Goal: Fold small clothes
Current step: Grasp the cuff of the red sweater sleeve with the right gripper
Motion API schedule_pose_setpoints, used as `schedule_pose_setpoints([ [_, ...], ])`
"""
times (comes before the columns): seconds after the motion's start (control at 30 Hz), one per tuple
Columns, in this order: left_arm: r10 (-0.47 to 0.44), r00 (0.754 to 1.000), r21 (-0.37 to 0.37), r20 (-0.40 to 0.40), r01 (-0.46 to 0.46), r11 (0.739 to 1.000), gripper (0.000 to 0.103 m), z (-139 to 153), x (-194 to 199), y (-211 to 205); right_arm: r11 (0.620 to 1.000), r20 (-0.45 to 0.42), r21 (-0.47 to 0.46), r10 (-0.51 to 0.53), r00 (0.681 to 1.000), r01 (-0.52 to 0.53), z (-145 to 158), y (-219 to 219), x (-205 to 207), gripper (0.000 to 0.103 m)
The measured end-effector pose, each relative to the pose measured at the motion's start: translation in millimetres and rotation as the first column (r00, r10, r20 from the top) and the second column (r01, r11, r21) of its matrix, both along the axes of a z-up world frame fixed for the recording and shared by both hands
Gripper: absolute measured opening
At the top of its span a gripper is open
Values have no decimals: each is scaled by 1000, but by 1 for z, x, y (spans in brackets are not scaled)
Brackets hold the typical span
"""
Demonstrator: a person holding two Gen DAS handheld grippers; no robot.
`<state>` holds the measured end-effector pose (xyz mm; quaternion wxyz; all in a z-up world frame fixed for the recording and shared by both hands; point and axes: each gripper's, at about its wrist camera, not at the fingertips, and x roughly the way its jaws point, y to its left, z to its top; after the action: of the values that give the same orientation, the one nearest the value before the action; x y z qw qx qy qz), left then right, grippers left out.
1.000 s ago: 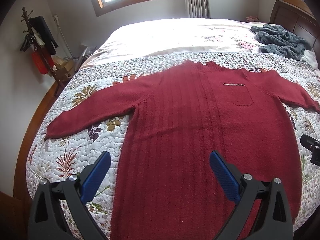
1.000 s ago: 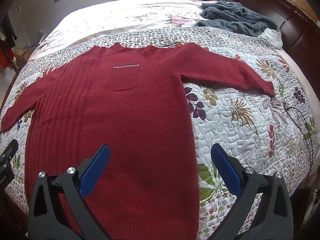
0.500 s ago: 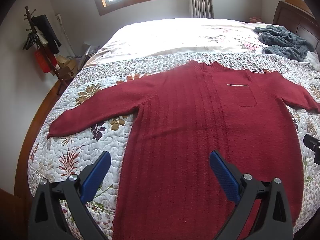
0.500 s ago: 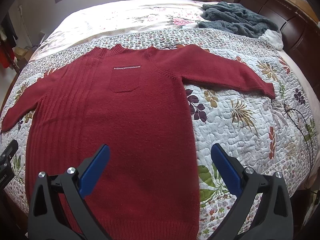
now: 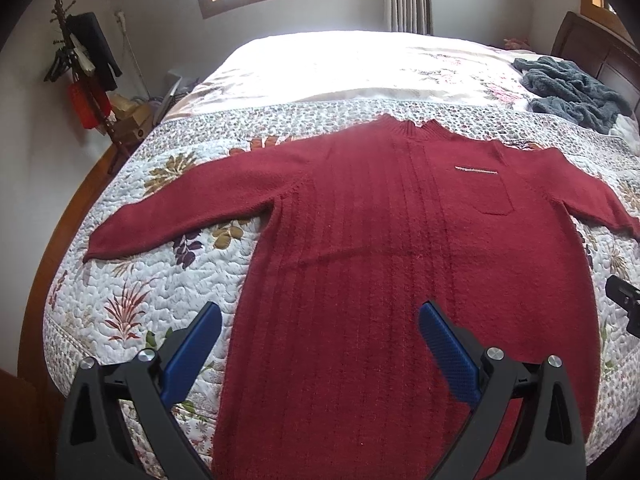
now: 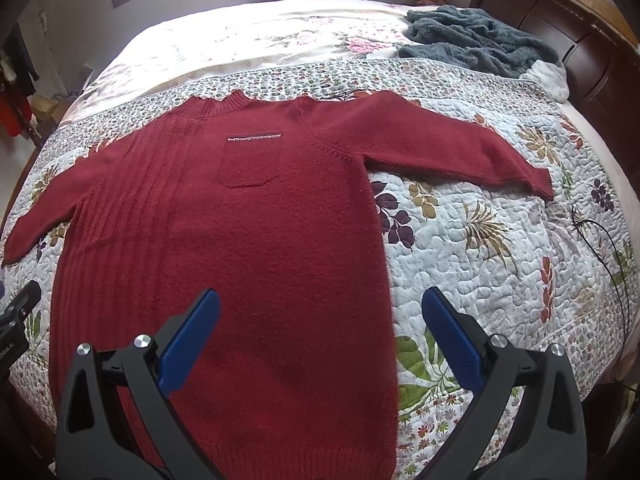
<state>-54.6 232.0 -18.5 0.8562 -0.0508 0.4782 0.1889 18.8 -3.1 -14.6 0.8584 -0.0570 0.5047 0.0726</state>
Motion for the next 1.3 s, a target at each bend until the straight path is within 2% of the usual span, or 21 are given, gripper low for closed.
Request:
schedule_pose_setpoints([
  [0.07, 16, 1000, -29, -23, -16, 999, 99, -7, 9, 3, 999, -8, 42, -6, 1000, 6, -4, -12, 9, 100],
  [0.17, 15, 999, -33, -47, -16, 999, 99, -12, 27, 0, 992, -63, 103, -61, 996, 67, -13, -50, 41, 100],
  [0.27, -15, 999, -42, -37, 13, 999, 99, -13, 52, -9, 976, -104, 103, -179, 978, 190, -24, -111, 84, 100],
  [0.33, -38, 999, -44, -21, 37, 998, 99, -12, 75, -19, 952, -138, 126, -263, 955, 280, -32, -163, 115, 100],
  [0.47, -68, 997, -73, 22, 69, 995, 99, -11, 126, -40, 898, -204, 220, -339, 919, 380, -51, -255, 165, 100],
  [0.57, -92, 995, -79, 47, 95, 992, 99, -12, 164, -64, 839, -267, 240, -426, 865, 488, -67, -320, 199, 100],
  [0.67, -119, 991, -85, 62, 124, 989, 99, -14, 196, -85, 796, -310, 270, -460, 832, 541, -81, -360, 222, 100],
  [0.83, -140, 988, -110, 71, 147, 983, 99, -21, 231, -114, 728, -367, 312, -501, 784, 611, -107, -395, 246, 99],
  [0.9, -148, 987, -104, 65, 154, 983, 99, -25, 237, -120, 709, -383, 323, -508, 771, 627, -114, -401, 252, 93],
  [0.97, -157, 985, -90, 66, 163, 983, 99, -28, 240, -125, 677, -406, 366, -502, 764, 639, -121, -407, 256, 73],
  [1.03, -163, 985, -85, 62, 168, 982, 99, -30, 241, -126, 648, -418, 386, -512, 750, 657, -124, -411, 259, 72],
  [1.07, -163, 985, -82, 60, 168, 982, 99, -32, 241, -126, 646, -415, 388, -514, 751, 657, -124, -413, 259, 70],
  [1.13, -161, 985, -82, 54, 165, 983, 99, -34, 241, -125, 665, -403, 361, -521, 752, 654, -122, -413, 260, 54],
  [1.17, -158, 986, -85, 53, 162, 983, 99, -35, 238, -123, 675, -394, 349, -523, 755, 650, -121, -414, 259, 40],
  [1.2, -155, 987, -84, 52, 159, 984, 99, -35, 237, -121, 688, -385, 333, -525, 759, 645, -120, -414, 260, 33],
  [1.27, -149, 987, -85, 53, 153, 985, 99, -35, 234, -119, 704, -371, 340, -508, 777, 623, -116, -416, 260, 13],
  [1.3, -148, 988, -83, 52, 152, 985, 99, -36, 233, -118, 708, -364, 351, -500, 786, 613, -113, -418, 260, 13],
])
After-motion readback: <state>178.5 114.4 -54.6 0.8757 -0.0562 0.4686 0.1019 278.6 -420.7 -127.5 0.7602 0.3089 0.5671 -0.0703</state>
